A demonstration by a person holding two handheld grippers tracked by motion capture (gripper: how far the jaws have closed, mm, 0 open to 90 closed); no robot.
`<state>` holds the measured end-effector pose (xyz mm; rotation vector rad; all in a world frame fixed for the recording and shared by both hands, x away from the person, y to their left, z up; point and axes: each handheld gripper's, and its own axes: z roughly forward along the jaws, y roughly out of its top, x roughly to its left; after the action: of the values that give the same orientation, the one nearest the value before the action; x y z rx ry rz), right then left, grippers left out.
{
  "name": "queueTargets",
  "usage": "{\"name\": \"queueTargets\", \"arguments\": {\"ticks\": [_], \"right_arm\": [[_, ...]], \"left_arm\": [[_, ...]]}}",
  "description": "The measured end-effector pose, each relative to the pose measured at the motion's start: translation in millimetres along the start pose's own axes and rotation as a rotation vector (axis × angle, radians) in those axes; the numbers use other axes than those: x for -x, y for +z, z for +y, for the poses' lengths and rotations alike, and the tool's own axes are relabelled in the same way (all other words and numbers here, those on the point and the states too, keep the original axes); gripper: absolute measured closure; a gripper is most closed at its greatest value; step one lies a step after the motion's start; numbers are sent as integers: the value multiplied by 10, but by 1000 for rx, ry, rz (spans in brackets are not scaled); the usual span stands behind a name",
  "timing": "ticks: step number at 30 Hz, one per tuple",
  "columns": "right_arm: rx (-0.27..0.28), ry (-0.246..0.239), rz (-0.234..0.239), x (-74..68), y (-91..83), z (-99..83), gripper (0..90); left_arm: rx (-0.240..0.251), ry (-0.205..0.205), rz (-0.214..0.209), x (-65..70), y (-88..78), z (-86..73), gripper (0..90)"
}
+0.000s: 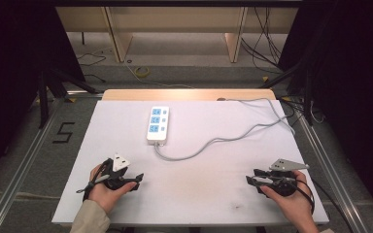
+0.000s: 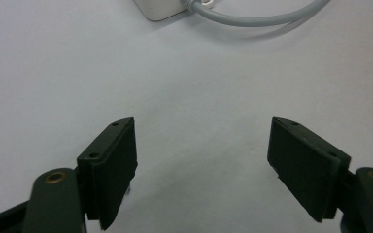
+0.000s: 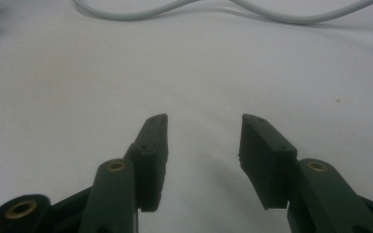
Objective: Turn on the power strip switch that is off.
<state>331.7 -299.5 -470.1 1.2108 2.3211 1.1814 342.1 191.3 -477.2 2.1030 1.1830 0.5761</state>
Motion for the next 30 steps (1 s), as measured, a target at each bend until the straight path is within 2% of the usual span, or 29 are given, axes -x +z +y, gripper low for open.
{"name": "queueTargets", "arguments": {"ticks": [3,6,7,8,9,10,11,12,13,16,19,30], "right_arm": [[-1,-4,2,-8,1,5,541],[-1,-11,5,-14,7,7,540],[-1,-11,5,-14,7,7,540],[-3,-10,9,-18,13,8,540],[-3,-10,9,-18,13,8,540],[-3,-11,9,-17,17,8,540],[-7,-11,9,-16,15,9,540],[-7,-11,9,-16,15,9,540],[-6,-11,10,-16,17,9,540],[-5,-14,10,-21,17,10,540],[-5,-18,10,-24,16,11,540],[-17,-25,20,-43,47,14,529]], "left_arm": [[-4,4,4,1,-9,-3,311],[-23,2,27,0,-24,2,439],[-25,5,29,-3,-31,5,439],[-26,1,34,-4,-37,9,560],[-27,8,39,-5,-43,13,560],[-32,22,38,-7,-50,16,666],[-35,28,35,-2,-55,19,705],[-37,32,36,3,-59,22,705],[-45,51,34,15,-68,28,786],[-52,66,23,30,-82,35,894],[-52,59,5,66,-106,57,896],[-82,50,3,33,-84,156,897]]}}
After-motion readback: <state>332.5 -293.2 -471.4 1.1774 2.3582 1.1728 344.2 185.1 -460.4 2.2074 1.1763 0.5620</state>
